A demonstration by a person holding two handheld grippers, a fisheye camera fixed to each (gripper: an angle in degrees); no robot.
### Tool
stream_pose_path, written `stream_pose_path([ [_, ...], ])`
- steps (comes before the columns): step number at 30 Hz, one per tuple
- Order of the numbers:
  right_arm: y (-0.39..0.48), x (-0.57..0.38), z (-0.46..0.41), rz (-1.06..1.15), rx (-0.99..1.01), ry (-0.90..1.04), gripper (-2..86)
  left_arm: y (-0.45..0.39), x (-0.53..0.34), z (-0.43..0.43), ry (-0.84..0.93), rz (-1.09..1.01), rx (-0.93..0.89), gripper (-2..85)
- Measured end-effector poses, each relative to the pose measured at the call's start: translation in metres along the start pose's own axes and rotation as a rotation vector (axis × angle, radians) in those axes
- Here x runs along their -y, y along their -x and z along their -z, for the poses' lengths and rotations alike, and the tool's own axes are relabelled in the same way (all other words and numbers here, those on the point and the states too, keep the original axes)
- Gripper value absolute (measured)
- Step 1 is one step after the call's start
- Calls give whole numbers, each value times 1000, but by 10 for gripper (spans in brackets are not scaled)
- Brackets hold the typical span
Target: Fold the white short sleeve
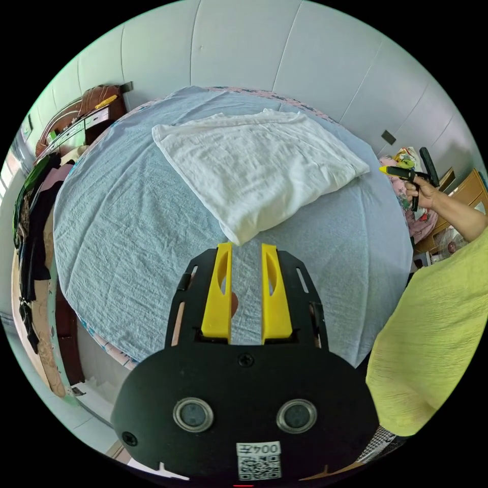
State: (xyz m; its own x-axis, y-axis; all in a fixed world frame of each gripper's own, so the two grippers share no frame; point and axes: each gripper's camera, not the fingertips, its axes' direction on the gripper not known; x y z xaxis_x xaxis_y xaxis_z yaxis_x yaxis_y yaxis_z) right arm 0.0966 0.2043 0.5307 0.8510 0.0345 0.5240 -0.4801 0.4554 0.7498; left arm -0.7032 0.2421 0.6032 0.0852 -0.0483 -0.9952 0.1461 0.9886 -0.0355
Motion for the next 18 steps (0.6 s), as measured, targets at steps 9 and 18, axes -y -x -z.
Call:
stream_pose_path([
  [9, 33, -1, -61, 314, -114, 169, 112, -9, 1, -16, 25, 74, -31, 70],
  [18, 41, -14, -80, 414, -101, 202, 86, -11, -5, -27, 39, 92, -60, 36],
])
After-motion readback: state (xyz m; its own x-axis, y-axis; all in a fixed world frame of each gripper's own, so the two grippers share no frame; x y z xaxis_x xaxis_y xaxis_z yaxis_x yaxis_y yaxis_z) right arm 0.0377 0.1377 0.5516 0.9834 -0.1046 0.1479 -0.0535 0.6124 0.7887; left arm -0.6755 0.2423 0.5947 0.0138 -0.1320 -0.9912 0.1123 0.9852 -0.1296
